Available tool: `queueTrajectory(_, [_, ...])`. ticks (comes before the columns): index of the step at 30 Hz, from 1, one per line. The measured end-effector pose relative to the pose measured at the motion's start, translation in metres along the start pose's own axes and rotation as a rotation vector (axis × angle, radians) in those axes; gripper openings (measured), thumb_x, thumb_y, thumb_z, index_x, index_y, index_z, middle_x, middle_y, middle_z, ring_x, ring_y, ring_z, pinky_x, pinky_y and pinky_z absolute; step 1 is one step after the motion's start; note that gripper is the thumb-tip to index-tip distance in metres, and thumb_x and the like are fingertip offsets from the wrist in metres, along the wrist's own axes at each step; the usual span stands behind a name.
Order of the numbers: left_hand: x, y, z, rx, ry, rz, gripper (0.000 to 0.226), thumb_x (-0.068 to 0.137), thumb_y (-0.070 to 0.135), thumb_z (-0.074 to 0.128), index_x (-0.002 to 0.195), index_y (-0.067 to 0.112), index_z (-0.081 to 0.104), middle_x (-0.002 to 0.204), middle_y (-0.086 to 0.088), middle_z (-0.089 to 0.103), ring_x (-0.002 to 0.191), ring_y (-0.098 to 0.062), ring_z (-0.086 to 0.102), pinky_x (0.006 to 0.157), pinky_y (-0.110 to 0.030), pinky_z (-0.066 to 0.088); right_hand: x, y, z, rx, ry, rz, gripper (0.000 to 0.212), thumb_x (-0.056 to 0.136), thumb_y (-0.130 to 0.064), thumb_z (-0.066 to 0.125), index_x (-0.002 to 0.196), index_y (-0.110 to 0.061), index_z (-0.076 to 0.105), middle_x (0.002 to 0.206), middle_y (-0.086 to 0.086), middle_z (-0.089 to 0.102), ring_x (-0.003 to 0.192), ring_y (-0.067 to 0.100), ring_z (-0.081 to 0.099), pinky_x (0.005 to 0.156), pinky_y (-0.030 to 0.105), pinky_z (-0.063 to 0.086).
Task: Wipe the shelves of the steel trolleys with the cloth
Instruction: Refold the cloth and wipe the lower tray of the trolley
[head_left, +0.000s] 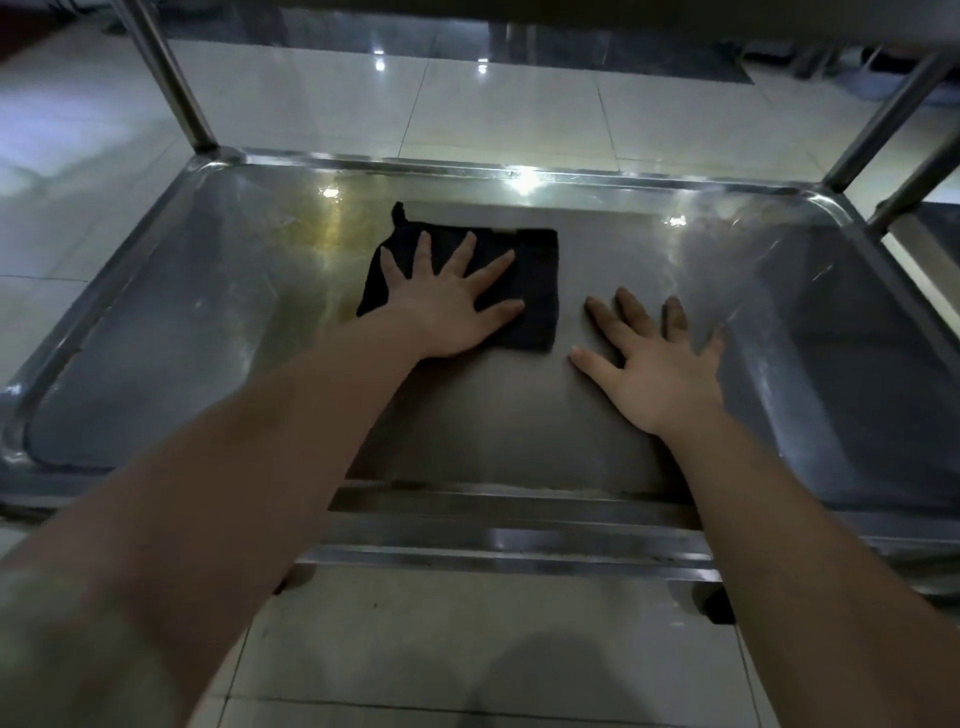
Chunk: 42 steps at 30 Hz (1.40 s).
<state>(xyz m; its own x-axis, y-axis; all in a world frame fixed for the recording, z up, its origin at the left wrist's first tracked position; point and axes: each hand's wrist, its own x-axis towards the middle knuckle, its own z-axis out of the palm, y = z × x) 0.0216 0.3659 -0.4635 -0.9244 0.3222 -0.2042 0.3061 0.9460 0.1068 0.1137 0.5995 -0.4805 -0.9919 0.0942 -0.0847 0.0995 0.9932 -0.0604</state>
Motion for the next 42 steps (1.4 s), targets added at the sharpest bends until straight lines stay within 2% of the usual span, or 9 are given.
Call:
queueTrajectory(4, [-0.098,-0.025,0.024,0.008,0.004,0.089,0.075,0.061,0.096,-0.004,0.129,0.072,-0.024,0.159,0.017,-0.021,0.146,-0.034,-0.021,0.107,-0.065,-0.018,0.001,-0.002,-0.002,-0.015,-0.014,0.010,0.072,0.081,-0.083,0.010,0.147,-0.057,-0.001,0.162,-0.018,-0.002,0.149,0.032,-0.006,0.109,0.072,-0.004])
queueTrajectory(8, [-0.145,-0.051,0.026,-0.019,-0.005,0.017,0.077,0.062,0.097,0.001,0.132,0.072,-0.021,0.157,0.020,-0.024,0.146,-0.029,-0.023,0.110,-0.063,-0.019,0.004,-0.005,-0.003,-0.034,-0.033,0.016,0.072,0.081,-0.084,0.011,0.147,-0.056,-0.002,0.162,-0.019,-0.002,0.149,0.033,-0.005,0.109,0.073,0.000])
queueTrajectory(12, [-0.140,-0.041,0.022,-0.029,0.004,-0.033,0.079,0.065,0.095,0.006,0.136,0.070,-0.015,0.160,0.018,-0.019,0.146,-0.033,-0.021,0.109,-0.067,-0.017,0.005,-0.009,-0.005,-0.045,-0.031,0.040,0.074,0.080,-0.085,0.011,0.147,-0.056,0.000,0.162,-0.019,-0.002,0.149,0.032,-0.003,0.109,0.073,-0.001])
queueTrajectory(16, [-0.136,-0.026,0.026,0.007,0.069,-0.089,0.083,0.059,0.098,-0.006,0.135,0.068,-0.020,0.162,0.013,-0.017,0.145,-0.042,-0.019,0.105,-0.073,-0.014,0.001,-0.010,-0.009,-0.045,-0.030,0.028,0.074,0.082,-0.083,0.012,0.149,-0.053,0.001,0.162,-0.017,-0.003,0.149,0.033,-0.003,0.108,0.073,-0.002])
queueTrajectory(24, [-0.124,0.068,0.042,0.016,0.110,-0.090,0.090,0.058,0.098,-0.003,0.139,0.062,-0.017,0.162,0.006,-0.017,0.142,-0.048,-0.022,0.097,-0.077,-0.019,-0.001,-0.008,-0.010,-0.002,-0.021,0.016,0.060,0.094,-0.067,0.017,0.150,-0.052,0.003,0.163,-0.016,-0.002,0.149,0.033,-0.004,0.108,0.073,-0.002])
queueTrajectory(32, [-0.137,-0.017,0.032,-0.041,0.085,-0.231,0.096,0.049,0.106,0.003,0.137,0.070,-0.009,0.161,0.018,-0.012,0.147,-0.036,-0.018,0.105,-0.073,-0.013,-0.008,-0.007,-0.015,-0.034,-0.053,-0.021,0.072,0.086,-0.079,0.015,0.150,-0.051,0.002,0.163,-0.015,-0.003,0.149,0.034,-0.003,0.108,0.073,-0.001])
queueTrajectory(37, [-0.142,-0.017,0.027,-0.054,0.061,-0.238,0.096,0.050,0.106,0.004,0.137,0.070,-0.009,0.161,0.019,-0.013,0.146,-0.036,-0.019,0.105,-0.073,-0.013,-0.015,0.019,-0.024,0.037,-0.128,-0.159,0.071,0.089,-0.076,0.025,0.151,-0.049,0.007,0.163,-0.013,0.000,0.149,0.030,0.000,0.113,0.066,-0.002])
queueTrajectory(39, [-0.143,-0.016,0.024,-0.064,0.042,-0.237,0.098,0.048,0.106,0.003,0.138,0.070,-0.009,0.161,0.019,-0.014,0.146,-0.036,-0.019,0.105,-0.073,-0.013,-0.025,0.055,-0.024,0.036,-0.137,-0.111,0.069,0.088,-0.078,0.026,0.149,-0.053,0.009,0.163,-0.017,0.001,0.149,0.030,0.002,0.113,0.066,-0.001])
queueTrajectory(42, [-0.145,-0.013,0.024,-0.062,0.031,-0.246,0.098,0.046,0.106,0.002,0.137,0.070,-0.009,0.161,0.017,-0.015,0.146,-0.037,-0.020,0.105,-0.072,-0.015,-0.045,0.105,-0.015,0.010,-0.118,0.028,0.071,0.079,-0.085,0.012,0.145,-0.059,0.002,0.162,-0.020,-0.003,0.149,0.034,0.001,0.113,0.066,-0.002])
